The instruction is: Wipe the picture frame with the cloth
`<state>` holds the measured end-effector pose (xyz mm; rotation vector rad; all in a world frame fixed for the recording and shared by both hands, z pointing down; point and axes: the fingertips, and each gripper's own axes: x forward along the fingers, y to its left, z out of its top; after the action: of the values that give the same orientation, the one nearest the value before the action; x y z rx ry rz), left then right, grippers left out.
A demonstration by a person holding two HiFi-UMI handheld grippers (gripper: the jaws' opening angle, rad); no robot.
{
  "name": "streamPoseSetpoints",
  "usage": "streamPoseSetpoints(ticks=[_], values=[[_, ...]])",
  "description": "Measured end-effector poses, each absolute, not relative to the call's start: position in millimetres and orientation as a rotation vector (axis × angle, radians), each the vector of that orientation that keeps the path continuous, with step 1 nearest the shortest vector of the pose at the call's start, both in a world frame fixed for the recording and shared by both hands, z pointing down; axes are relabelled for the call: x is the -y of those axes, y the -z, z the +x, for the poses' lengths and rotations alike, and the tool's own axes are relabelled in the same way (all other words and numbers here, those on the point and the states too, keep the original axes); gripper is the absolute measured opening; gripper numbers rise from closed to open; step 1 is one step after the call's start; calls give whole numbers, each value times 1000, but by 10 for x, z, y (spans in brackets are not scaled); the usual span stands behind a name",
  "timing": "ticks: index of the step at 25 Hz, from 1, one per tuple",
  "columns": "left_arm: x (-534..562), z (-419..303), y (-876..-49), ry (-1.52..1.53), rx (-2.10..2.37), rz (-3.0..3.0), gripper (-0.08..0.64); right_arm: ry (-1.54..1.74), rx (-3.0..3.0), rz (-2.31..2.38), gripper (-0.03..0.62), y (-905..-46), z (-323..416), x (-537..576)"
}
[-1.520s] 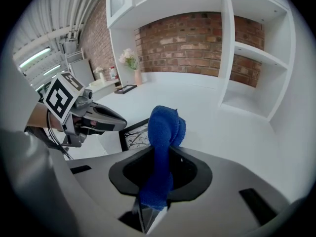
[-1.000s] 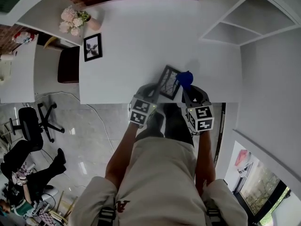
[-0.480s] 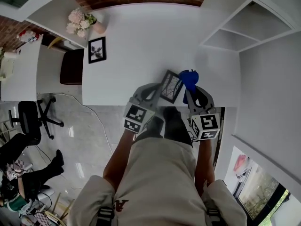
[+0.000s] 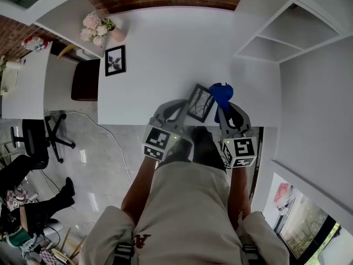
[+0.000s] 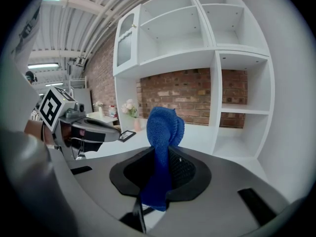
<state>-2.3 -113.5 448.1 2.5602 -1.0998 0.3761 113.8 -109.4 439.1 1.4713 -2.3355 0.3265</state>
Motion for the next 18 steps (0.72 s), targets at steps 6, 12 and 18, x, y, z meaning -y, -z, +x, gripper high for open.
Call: streamPoseSetpoints(ticks=[6, 12, 18], values=[[1134, 3, -4451, -376, 1106, 2568, 0, -321, 2355, 1466, 69, -4337, 1092, 1081], [1125, 17, -4440, -374, 1108, 2570, 2, -320, 2358, 1464, 69, -4327, 1090, 1077], [1123, 19, -4454, -371, 1103, 2570, 0, -322, 2354, 1464, 69, -4334, 1086, 1074]])
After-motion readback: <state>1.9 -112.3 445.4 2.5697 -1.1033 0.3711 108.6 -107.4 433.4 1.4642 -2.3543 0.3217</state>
